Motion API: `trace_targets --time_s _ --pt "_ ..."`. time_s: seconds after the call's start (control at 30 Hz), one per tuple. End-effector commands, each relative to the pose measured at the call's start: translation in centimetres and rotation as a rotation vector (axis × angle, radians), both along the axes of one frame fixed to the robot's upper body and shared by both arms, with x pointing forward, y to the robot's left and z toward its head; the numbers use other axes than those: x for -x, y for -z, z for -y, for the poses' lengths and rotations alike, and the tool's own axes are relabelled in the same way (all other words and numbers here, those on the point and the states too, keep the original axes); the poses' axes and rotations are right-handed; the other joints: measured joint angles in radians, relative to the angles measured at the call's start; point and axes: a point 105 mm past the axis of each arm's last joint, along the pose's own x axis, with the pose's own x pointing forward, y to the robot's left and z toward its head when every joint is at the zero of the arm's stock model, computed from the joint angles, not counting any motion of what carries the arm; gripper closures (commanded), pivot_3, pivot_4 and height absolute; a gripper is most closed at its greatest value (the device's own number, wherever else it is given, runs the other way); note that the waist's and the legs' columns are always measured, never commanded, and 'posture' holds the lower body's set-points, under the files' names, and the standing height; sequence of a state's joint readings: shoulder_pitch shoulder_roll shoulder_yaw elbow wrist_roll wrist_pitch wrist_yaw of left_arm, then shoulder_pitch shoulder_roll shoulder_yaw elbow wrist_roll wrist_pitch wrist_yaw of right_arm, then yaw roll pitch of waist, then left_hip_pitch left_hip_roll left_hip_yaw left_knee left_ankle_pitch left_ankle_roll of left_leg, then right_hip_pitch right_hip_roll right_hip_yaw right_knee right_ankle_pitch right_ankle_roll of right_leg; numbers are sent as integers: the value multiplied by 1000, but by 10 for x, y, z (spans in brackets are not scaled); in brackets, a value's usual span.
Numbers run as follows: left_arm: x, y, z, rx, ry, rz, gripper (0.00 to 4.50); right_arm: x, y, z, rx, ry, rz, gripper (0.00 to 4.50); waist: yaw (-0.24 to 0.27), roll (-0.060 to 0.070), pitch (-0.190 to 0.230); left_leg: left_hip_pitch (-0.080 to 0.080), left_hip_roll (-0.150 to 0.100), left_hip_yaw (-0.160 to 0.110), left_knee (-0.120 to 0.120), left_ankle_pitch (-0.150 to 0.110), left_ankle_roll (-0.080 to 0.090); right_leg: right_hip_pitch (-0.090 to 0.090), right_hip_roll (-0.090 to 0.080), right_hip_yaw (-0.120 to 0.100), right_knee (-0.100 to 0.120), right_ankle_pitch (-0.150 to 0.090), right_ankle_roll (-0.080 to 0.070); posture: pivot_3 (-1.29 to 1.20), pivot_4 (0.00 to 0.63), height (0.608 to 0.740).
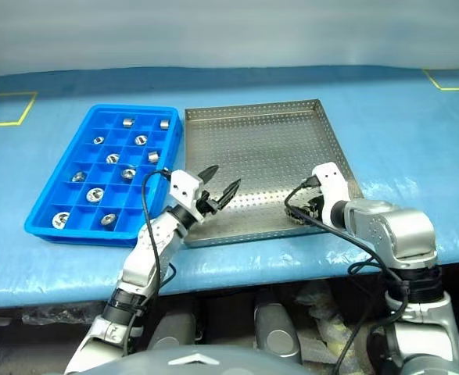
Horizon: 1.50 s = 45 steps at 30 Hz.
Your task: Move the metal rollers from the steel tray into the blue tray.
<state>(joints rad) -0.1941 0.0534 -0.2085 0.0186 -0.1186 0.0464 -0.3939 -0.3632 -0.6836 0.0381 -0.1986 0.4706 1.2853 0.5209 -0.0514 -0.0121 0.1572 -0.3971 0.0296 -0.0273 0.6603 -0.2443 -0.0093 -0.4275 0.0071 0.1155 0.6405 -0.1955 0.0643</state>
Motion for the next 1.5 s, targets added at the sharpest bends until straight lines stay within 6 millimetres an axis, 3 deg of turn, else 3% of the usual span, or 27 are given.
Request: trace_targets --time_s 0.03,0.13,0.27,0.37,0.47,0.63,0.73,0.87,1.03,1.23,1.5 --pt "1 -24 3 32 8 90 997 -1 2 0 31 -83 -63 776 2 -1 0 0 0 1 0 0 0 0 0 1 0 0 1 65 150 740" --pt "-1 -28 1 45 0 100 997 0 4 -2 37 -153 -105 1489 8 -2 0 0 0 2 1 0 0 1 0 2 -1 1 1 80 150 740" --pt "-1 -32 -5 22 -11 127 997 -9 -2 -13 30 -220 -61 2803 11 -2 0 0 0 1 0 0 0 0 1 2 -1 1 1 116 150 740" --pt "1 -41 -10 37 -34 153 997 -31 -37 -47 -51 -292 208 2803 13 -4 2 0 0 1 0 0 0 0 1 2 0 1 1 133 150 740" --pt "4 -51 -17 57 -66 183 997 -55 -79 -76 -186 -249 473 2803 17 -4 3 0 0 1 0 0 0 -1 2 3 1 2 3 222 150 740" --pt "15 -57 -26 11 -110 206 997 -62 -112 -126 -305 -340 712 2803 69 -6 5 -1 0 -1 0 0 0 -2 1 1 1 4 7 326 150 740" --pt "21 -59 -32 5 -141 204 997 -60 -111 -146 -318 -415 748 2803 110 -6 5 -1 0 -1 -2 0 0 -2 1 0 0 4 6 416 150 740" --pt "32 -55 -54 -13 -254 189 997 -56 -100 -174 -349 -525 726 2803 173 -6 5 -2 0 -2 -3 0 0 -3 0 -2 0 3 1 525 150 740" --pt "44 -54 -75 -18 -360 177 997 -50 -103 -193 -446 -612 702 2803 262 -6 6 -3 1 -5 -4 0 0 -4 1 -6 1 1 -3 609 150 740" --pt "52 -50 -91 -45 -428 160 997 -49 -86 -197 -351 -698 662 2803 388 -6 6 -3 2 -5 -4 -1 -2 -5 1 -9 0 -4 -6 664 150 740" --pt "51 -47 -95 -70 -430 147 997 -50 -64 -179 -258 -710 592 2803 574 -6 6 -18 5 -5 -4 0 -17 -21 1 -13 1 -4 -6 639 150 740"
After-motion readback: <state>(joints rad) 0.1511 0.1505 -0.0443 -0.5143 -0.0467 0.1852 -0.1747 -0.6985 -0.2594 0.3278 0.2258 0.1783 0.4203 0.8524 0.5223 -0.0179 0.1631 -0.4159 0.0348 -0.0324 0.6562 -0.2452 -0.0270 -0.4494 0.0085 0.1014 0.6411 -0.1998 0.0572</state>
